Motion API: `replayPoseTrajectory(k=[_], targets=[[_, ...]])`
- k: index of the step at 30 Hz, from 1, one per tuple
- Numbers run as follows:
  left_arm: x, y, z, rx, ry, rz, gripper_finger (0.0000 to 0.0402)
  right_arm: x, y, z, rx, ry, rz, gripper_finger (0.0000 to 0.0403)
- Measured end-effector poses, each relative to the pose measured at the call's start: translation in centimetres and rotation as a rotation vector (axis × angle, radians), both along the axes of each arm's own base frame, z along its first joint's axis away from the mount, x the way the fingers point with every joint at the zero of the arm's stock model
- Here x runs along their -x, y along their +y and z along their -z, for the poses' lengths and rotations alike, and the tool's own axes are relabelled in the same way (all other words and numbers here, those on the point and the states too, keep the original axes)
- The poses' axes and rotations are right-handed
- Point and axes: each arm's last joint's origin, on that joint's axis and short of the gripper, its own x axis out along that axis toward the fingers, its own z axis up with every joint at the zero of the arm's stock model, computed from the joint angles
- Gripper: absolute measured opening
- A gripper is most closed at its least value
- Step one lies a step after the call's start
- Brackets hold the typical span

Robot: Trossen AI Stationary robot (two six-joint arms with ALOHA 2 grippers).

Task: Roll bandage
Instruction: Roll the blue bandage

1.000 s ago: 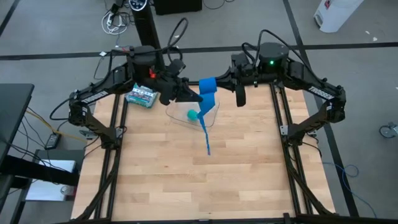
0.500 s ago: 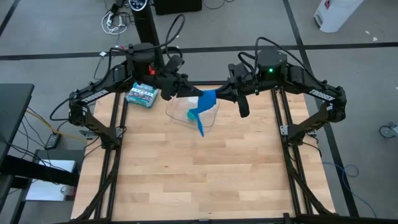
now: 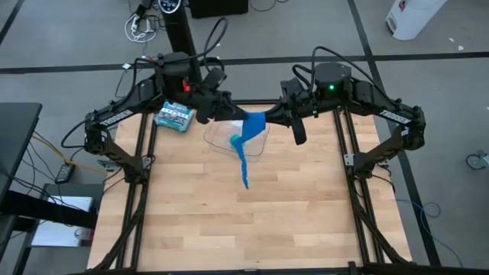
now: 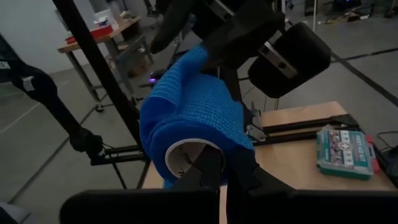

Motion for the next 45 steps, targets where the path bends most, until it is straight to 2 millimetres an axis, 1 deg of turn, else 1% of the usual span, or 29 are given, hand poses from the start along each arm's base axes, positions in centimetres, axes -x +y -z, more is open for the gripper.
replayPoseTrajectory(k=[2, 6, 10, 16, 22, 26, 29, 31, 37, 40, 45], targets=[[0.0, 0.0, 0.0, 0.0, -0.002, 0.014, 0.0106, 0.0, 0.0, 0.0, -0.011, 0.001, 0.002, 0.0], [0.1, 0.2, -0.3, -0.005, -0.034, 0.044, 0.0107, 0.2, -0.2, -0.1, -0.057, 0.005, 0.019, 0.0], [0.3, 0.8, -0.5, -0.001, -0.046, 0.057, 0.0106, 0.8, -0.3, -0.5, -0.1, -0.006, 0.031, 0.0], [1.2, 1.7, -1.2, -0.016, -0.087, 0.025, 0.0105, 2.3, -0.4, -1.4, -0.121, -0.041, 0.043, 0.0], [1.4, 2.4, -1.4, -0.027, -0.113, -0.024, 0.0105, 2.5, -0.4, -1.5, -0.176, -0.035, 0.053, 0.0], [1.4, 2.1, -1.4, -0.025, -0.108, 0.01, 0.0105, 2.5, -0.5, -1.8, -0.207, -0.067, 0.06, 0.0], [1.3, 1.8, -1.2, -0.025, -0.095, 0.023, 0.0105, 2.6, -0.8, -2.6, -0.211, -0.136, 0.061, 0.0], [1.3, 1.7, -1.1, -0.025, -0.082, 0.026, 0.0105, 3.0, -1.0, -3.2, -0.213, -0.186, 0.056, 0.0], [1.1, 1.2, -0.9, -0.037, -0.073, 0.042, 0.0105, 4.4, -2.4, -4.4, -0.226, -0.286, 0.115, 0.0], [0.9, 0.8, -0.9, -0.038, -0.072, 0.036, 0.0106, 4.8, -3.1, -4.7, -0.22, -0.31, 0.152, 0.0], [0.4, 0.5, -0.3, -0.051, -0.042, 0.028, 0.0106, 4.6, -3.9, -4.5, -0.226, -0.308, 0.207, 0.0]])
